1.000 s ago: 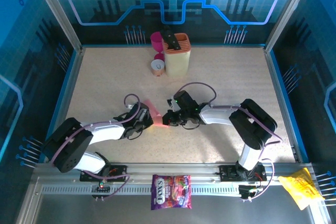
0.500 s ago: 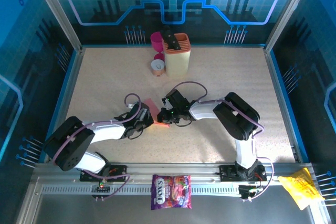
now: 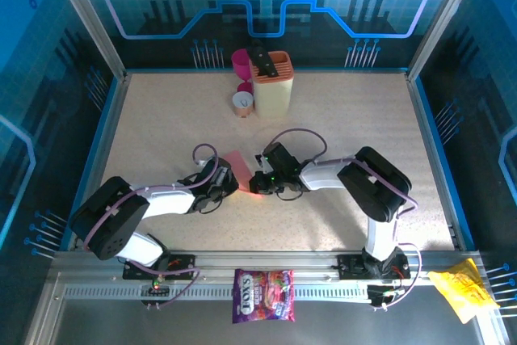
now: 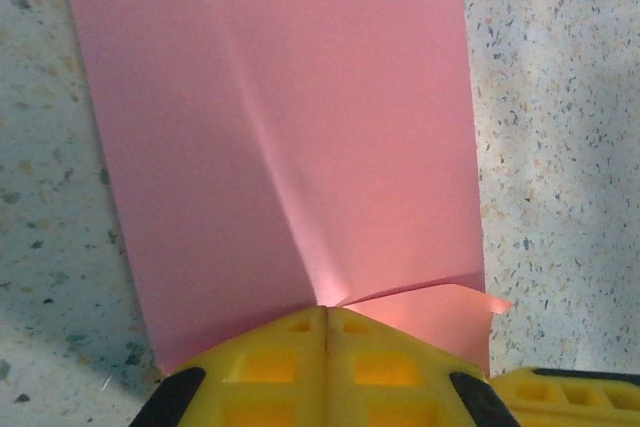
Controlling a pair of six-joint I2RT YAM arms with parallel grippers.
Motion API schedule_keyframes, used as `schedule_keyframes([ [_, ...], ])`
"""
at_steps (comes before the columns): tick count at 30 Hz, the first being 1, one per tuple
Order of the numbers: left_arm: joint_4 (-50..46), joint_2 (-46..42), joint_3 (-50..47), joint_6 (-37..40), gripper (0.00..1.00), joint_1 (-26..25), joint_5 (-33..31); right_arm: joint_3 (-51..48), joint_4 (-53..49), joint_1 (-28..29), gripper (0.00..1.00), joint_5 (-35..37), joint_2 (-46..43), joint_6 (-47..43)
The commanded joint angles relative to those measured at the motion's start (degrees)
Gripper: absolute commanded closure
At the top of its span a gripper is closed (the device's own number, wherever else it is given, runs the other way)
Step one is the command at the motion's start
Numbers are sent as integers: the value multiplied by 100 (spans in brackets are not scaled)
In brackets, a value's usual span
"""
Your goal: Fold a paper plane with a square sheet of paper (pick it up from the middle)
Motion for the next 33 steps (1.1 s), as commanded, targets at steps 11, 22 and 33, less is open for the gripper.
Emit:
schedule_keyframes([
  [11, -574, 230, -91, -56, 100, 47, -193, -55, -775, 81, 100, -10, -680, -140],
  [22, -592, 224, -97, -62, 100, 47, -192, 436, -529, 356, 100, 46, -136, 128],
  [33, -645, 187, -90, -194, 100, 47, -234, 416, -255, 337, 100, 86, 236, 296],
])
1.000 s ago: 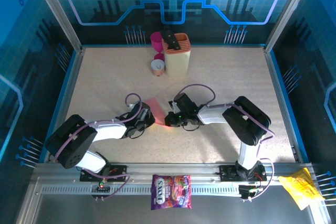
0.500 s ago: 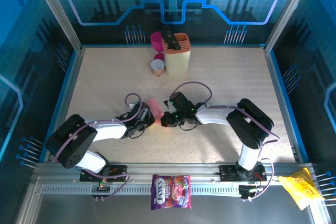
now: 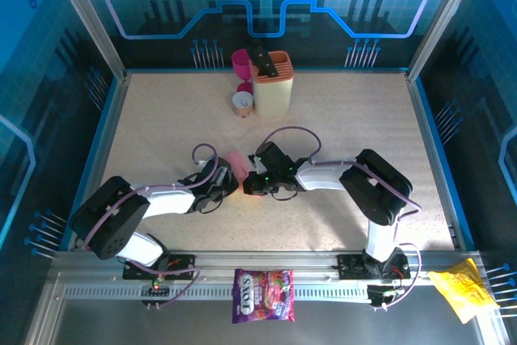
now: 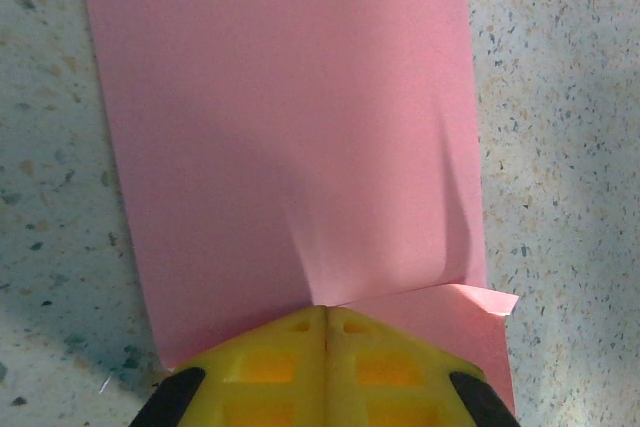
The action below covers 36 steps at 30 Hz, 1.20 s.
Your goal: Fold a paper plane with a square sheet of paper (pick it up from the middle)
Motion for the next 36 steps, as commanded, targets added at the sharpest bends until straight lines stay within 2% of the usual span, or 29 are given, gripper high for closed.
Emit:
schedule_keyframes([
  [1, -683, 178, -95, -96, 100, 44, -236, -69, 153, -16, 100, 59, 275, 166],
  [14, -691, 100, -187, -153, 100, 71, -281, -1100, 347, -500, 100, 49, 242, 197],
  [26, -781, -504, -372, -210, 100, 97, -348, -1197, -282, -604, 100, 320, 294, -274],
  [32, -913, -1076, -200, -30, 100, 71, -162, -1119, -278, -651, 100, 173, 408, -349],
  [36, -805, -1166, -67, -133, 100, -129, -98, -1055, -278, -650, 100, 101, 470, -350],
])
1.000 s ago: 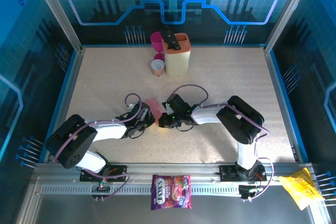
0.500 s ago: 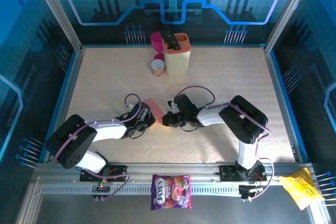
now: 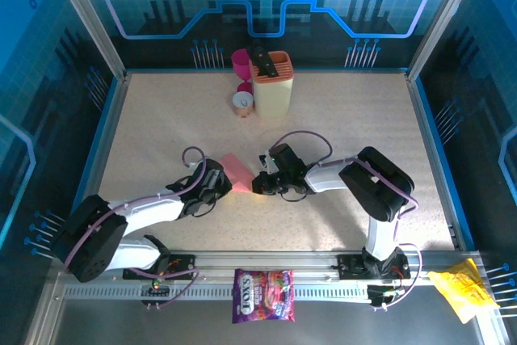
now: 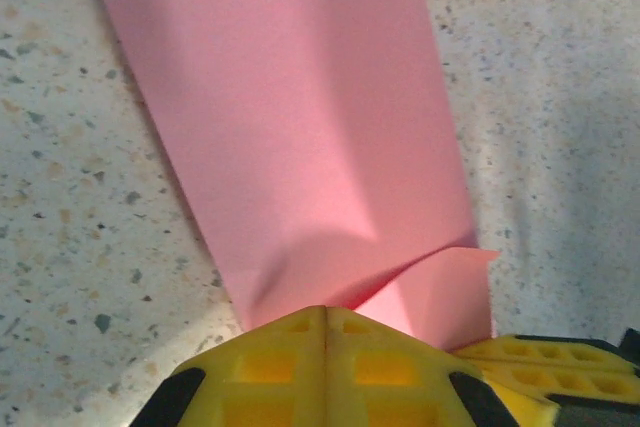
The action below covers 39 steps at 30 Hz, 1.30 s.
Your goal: Fold a paper plane with a square sheet of paper (pick it up from the middle)
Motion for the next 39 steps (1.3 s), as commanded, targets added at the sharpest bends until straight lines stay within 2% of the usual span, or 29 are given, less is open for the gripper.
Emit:
schedule_keyframes([
  [1, -54, -69, 197, -10, 100, -181, 41, -252, -1303, -146, 100, 480, 458, -178],
  [11, 830, 847, 275, -198, 100, -355, 224, -226, -1311, -146, 100, 491, 467, -172],
  [16, 451, 1029, 244, -103, 100, -351, -144, -185, -1338, -179, 100, 424, 369, -225],
  [23, 152, 1077, -49, -572, 100, -380, -570, 14, -1247, -135, 100, 256, -327, 28],
  [29, 136, 1206, -80, -874, 100, -465, -689, 245, -1139, 329, 100, 873, -624, 707],
  [39, 316, 1421, -141, -1149, 100, -540, -698, 317, -643, 984, 100, 2180, -350, 1740],
])
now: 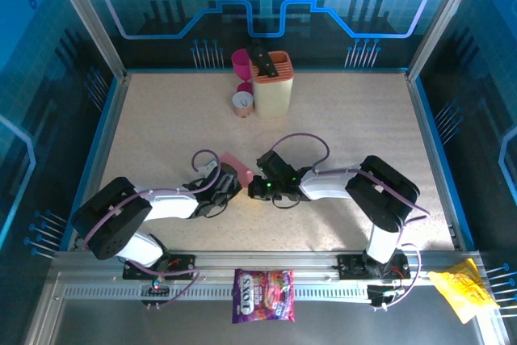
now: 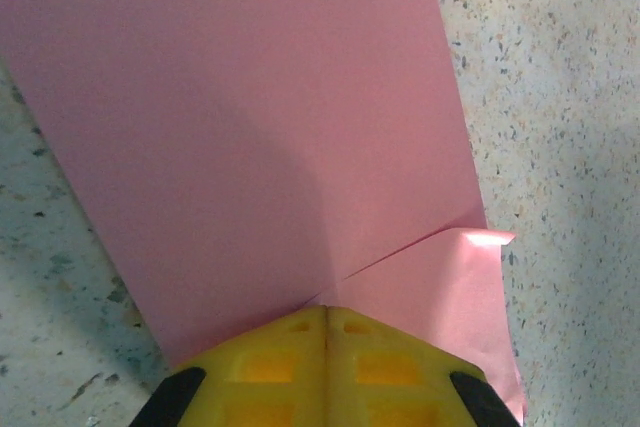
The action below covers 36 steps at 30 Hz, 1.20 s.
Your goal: Fold a paper plane with a square sheet of paper (pick it up from the middle)
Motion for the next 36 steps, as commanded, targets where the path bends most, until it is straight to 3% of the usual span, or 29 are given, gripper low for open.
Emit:
schedule_keyframes([
  [1, -539, 322, -293, -140, 100, -19, -115, 91, 153, 160, 100, 704, 105, 462],
  [9, -397, 406, -363, -157, 100, -20, -58, 98, 279, 178, 100, 995, -75, 402],
  [20, -339, 476, -347, -185, 100, -20, -38, 456, 545, 171, 100, 831, 590, 647],
  [31, -417, 514, -356, -370, 100, -20, -62, -205, 851, 94, 100, 1036, 908, 1516],
  [36, -571, 513, -356, -462, 100, -20, -93, -109, 78, -89, 100, 1075, 708, 1700],
])
